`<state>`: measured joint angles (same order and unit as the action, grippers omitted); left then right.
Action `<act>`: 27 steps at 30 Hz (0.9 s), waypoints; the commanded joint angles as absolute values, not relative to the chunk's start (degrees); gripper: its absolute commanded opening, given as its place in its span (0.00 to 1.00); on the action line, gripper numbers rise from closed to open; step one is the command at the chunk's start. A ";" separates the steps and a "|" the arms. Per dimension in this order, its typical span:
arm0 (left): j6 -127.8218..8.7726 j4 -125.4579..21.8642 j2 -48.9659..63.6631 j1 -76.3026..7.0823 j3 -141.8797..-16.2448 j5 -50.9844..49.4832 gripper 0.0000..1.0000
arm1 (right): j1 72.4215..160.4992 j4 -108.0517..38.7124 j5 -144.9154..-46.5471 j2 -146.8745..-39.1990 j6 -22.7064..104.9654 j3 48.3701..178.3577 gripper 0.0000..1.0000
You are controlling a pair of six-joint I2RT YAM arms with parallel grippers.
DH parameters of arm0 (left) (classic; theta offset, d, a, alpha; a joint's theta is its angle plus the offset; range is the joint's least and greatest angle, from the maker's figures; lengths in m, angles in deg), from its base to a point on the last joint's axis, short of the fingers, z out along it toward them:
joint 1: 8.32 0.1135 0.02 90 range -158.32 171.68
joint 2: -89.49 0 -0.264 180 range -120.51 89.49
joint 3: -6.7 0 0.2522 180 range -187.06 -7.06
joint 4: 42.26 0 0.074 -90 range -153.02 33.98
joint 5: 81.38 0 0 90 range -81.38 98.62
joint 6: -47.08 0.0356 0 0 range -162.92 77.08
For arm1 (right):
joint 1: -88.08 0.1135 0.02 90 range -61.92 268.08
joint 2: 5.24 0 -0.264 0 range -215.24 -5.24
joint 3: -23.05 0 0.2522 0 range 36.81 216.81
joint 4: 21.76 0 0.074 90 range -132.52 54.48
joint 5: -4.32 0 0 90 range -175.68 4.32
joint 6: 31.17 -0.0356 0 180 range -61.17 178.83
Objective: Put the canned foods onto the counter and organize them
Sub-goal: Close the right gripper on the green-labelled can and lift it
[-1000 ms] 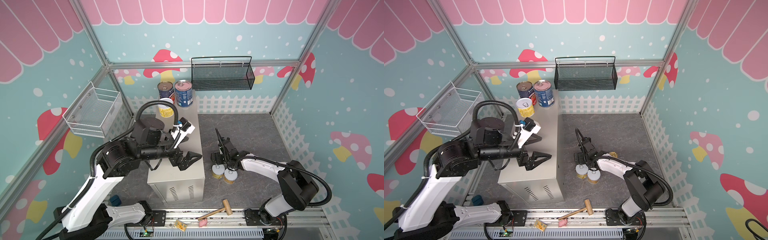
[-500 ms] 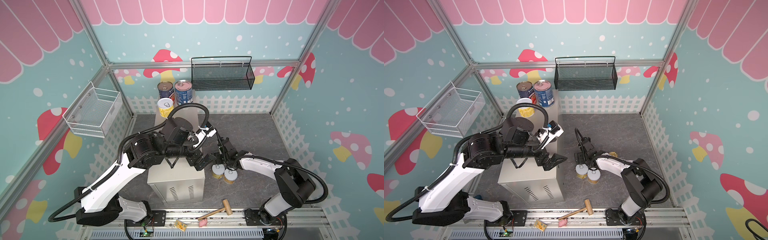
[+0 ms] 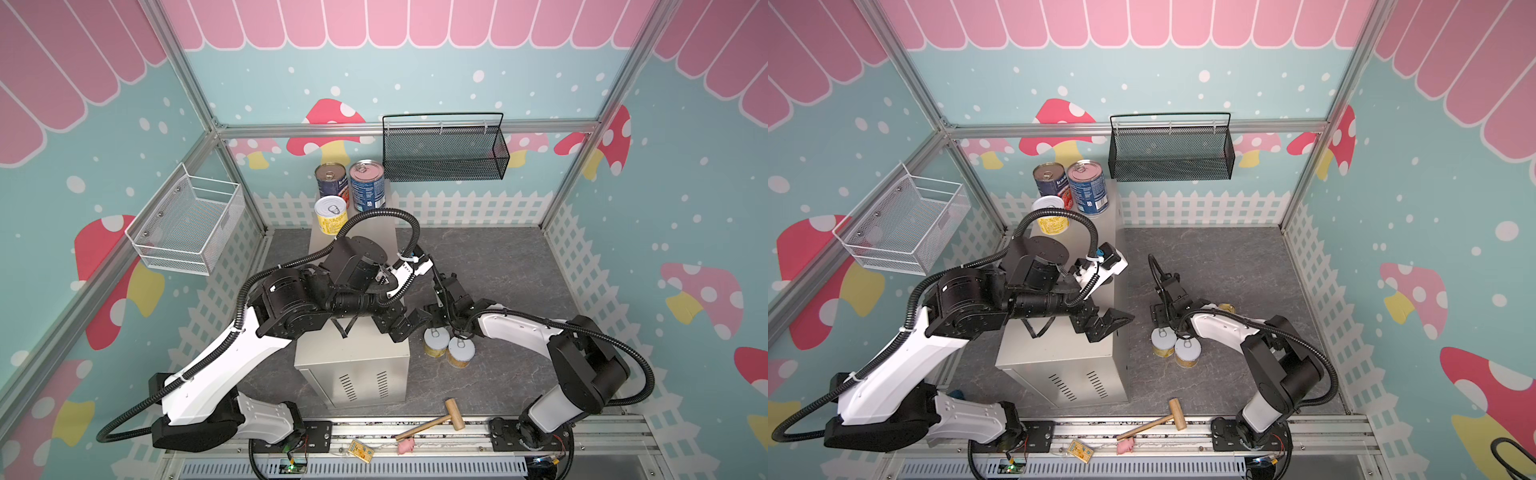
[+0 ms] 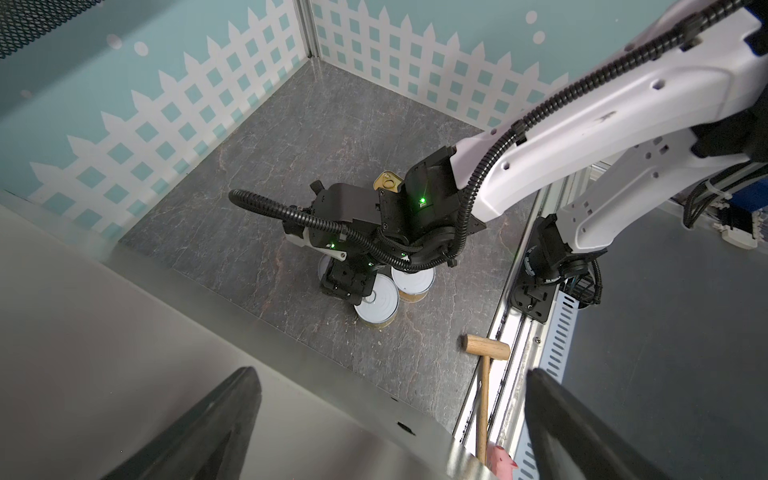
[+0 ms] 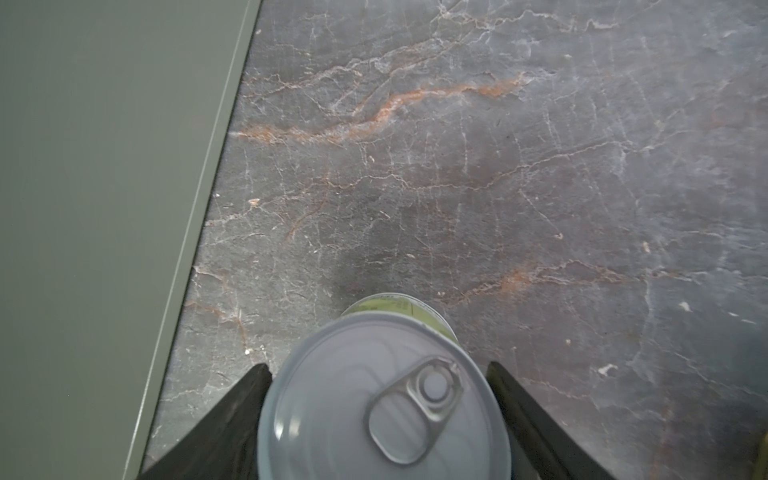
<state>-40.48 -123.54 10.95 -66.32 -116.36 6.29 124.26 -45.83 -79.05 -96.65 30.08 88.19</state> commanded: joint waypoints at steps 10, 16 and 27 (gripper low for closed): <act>-39.55 -123.86 11.71 -66.85 -117.46 8.77 0.99 | 124.07 -48.20 -77.01 -87.32 37.28 92.16 0.73; -40.27 -123.31 13.18 -66.77 -117.80 10.49 0.99 | 124.02 -48.99 -79.90 -80.40 44.17 93.92 0.73; -39.40 -125.30 18.80 -66.77 -118.68 17.37 0.99 | 124.02 -59.49 -91.47 -73.46 54.80 108.61 0.73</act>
<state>-40.50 -123.57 17.05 -66.54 -117.17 13.66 124.11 -58.31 -86.08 -75.43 50.03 103.62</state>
